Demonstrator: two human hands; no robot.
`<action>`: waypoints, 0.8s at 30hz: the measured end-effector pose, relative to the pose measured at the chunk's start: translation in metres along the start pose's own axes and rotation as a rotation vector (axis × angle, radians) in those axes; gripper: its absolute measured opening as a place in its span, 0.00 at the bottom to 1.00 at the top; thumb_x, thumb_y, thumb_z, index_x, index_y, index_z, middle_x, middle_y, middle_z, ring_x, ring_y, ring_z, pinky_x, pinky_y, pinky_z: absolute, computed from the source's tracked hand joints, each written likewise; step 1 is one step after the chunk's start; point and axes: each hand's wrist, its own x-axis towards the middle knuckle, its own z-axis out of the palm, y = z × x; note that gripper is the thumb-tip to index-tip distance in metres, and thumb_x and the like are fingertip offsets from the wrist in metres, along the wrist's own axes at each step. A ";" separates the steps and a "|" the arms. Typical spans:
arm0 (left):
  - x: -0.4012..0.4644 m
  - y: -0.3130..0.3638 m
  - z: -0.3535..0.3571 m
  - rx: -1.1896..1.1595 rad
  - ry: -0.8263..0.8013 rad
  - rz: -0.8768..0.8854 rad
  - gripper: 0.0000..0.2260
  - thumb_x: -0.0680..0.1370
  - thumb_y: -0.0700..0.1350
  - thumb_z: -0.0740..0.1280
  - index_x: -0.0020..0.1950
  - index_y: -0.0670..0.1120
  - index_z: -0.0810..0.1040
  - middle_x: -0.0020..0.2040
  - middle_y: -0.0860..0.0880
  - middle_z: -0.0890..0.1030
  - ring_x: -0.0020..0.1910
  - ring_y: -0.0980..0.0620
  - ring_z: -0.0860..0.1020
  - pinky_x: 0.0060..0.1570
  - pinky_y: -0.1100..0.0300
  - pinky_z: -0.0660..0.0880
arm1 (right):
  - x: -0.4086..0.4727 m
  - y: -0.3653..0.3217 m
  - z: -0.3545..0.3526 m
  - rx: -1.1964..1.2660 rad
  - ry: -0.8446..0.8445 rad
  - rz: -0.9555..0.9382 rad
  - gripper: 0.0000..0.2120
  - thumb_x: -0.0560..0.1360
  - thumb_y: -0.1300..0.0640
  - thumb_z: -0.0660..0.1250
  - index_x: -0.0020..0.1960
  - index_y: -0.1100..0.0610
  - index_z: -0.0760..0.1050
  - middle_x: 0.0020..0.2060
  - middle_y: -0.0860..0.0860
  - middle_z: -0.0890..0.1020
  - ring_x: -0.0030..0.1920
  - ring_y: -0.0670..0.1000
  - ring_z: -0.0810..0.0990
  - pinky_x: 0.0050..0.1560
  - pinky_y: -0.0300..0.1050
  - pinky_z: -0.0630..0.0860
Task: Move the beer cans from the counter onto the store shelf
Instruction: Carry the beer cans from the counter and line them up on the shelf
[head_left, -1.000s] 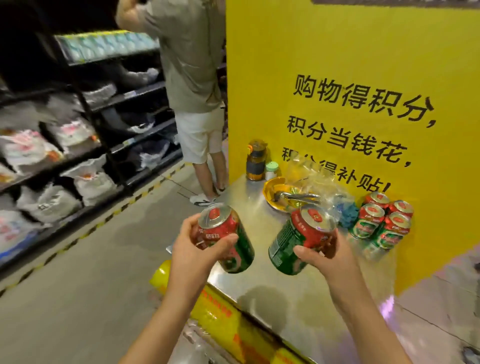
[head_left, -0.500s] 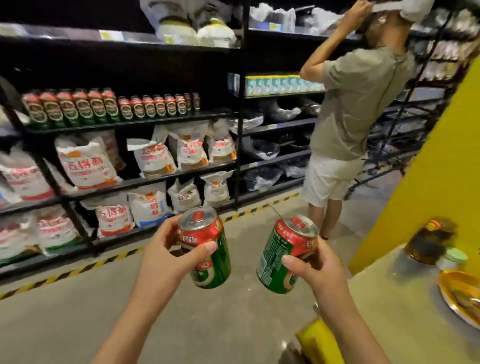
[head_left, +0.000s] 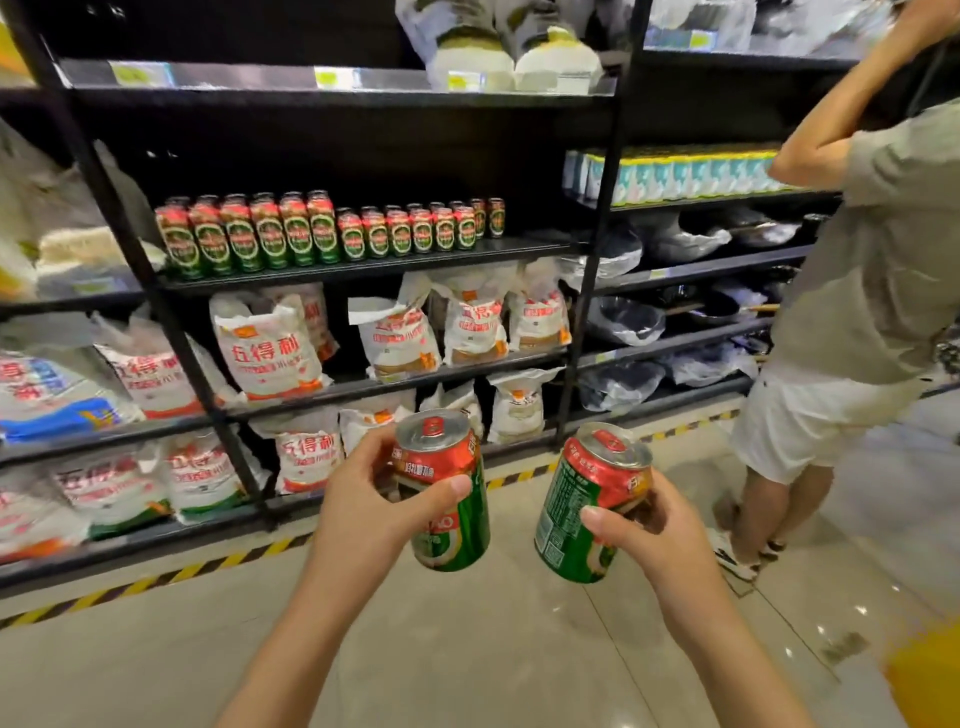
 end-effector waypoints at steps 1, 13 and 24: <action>0.018 -0.002 0.005 0.000 -0.006 -0.004 0.22 0.64 0.48 0.76 0.52 0.61 0.73 0.50 0.58 0.79 0.49 0.61 0.77 0.42 0.63 0.74 | 0.020 0.005 0.000 -0.006 -0.002 0.004 0.31 0.52 0.45 0.73 0.54 0.52 0.77 0.45 0.45 0.84 0.45 0.42 0.82 0.40 0.31 0.75; 0.248 -0.027 0.047 0.044 0.083 -0.044 0.23 0.66 0.47 0.76 0.58 0.55 0.74 0.51 0.57 0.80 0.50 0.61 0.77 0.42 0.66 0.72 | 0.281 0.045 0.004 -0.024 -0.077 0.014 0.27 0.52 0.45 0.73 0.50 0.49 0.78 0.42 0.44 0.84 0.42 0.40 0.81 0.37 0.28 0.74; 0.468 -0.080 0.052 0.050 0.149 -0.093 0.22 0.65 0.45 0.77 0.54 0.57 0.73 0.50 0.56 0.79 0.49 0.59 0.77 0.41 0.66 0.71 | 0.505 0.089 0.032 -0.016 -0.091 0.069 0.31 0.51 0.45 0.75 0.54 0.48 0.77 0.47 0.45 0.84 0.47 0.44 0.82 0.47 0.40 0.75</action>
